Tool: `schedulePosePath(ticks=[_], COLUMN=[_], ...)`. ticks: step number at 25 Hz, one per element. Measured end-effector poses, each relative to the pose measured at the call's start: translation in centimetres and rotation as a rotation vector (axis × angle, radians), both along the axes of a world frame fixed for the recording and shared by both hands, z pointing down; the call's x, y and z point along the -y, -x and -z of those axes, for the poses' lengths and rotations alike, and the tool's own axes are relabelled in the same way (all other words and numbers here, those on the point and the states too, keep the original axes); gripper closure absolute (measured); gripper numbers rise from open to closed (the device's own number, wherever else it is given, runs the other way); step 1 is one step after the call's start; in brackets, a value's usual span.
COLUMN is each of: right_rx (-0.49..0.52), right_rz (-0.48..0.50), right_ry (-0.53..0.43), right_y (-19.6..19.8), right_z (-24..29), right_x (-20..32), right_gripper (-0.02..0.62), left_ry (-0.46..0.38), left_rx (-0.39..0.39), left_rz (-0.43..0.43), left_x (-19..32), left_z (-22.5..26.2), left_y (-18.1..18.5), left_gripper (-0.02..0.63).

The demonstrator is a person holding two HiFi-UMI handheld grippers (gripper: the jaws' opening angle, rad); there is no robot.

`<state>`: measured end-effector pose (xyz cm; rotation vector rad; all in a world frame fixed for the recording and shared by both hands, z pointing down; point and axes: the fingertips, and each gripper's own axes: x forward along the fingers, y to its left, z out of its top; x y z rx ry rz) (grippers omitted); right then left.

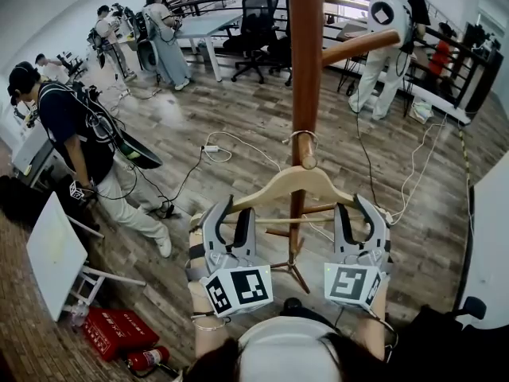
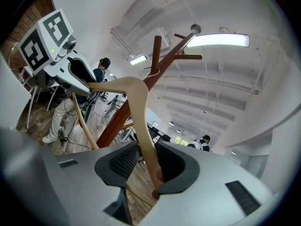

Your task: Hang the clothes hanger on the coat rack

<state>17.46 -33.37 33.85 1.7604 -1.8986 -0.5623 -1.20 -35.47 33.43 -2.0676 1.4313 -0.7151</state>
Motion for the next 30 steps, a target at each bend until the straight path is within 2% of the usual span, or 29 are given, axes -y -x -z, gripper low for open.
schedulePosePath(ticks=[16,22,30], right_rx=[-0.007,0.003,0.109], right_rz=[-0.003,-0.007,0.018], right_ry=[-0.001,-0.005,0.002], right_y=[0.7,0.6,1.5], right_z=[0.1,0.3,0.1], right_x=[-3.2,-5.1,-7.4], right_gripper=[0.457,0.457,0.457], left_ry=[-0.014,-0.032,0.0], left_rx=[0.021,-0.002,-0.048], left_rz=[-0.012,-0.021,-0.047], left_x=[-2.5,-4.4,-6.9], left_z=[-0.3,0.3,0.1], left_y=[1.2,1.0,1.5], left_gripper=[0.463,0.463,0.463])
